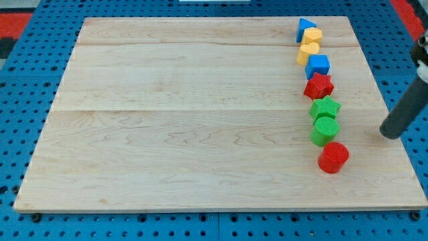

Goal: Move your arm towards green star and red star

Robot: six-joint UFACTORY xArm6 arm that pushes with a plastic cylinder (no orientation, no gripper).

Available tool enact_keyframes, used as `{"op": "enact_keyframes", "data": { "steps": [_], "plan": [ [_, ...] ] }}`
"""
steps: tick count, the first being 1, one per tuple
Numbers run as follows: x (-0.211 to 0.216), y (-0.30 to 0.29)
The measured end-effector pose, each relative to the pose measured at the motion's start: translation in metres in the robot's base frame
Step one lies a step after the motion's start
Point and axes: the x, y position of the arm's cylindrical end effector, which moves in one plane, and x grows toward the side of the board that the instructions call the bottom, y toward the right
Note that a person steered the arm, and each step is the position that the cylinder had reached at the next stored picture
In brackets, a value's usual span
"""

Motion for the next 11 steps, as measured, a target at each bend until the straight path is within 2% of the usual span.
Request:
{"op": "enact_keyframes", "data": {
  "steps": [2,6,7,8,9,10,11],
  "plan": [
    [-0.041,0.003],
    [-0.091,0.017],
    [-0.13,0.017],
    [-0.187,0.016],
    [-0.205,-0.003],
    [-0.158,-0.005],
    [-0.076,0.004]
  ]
}}
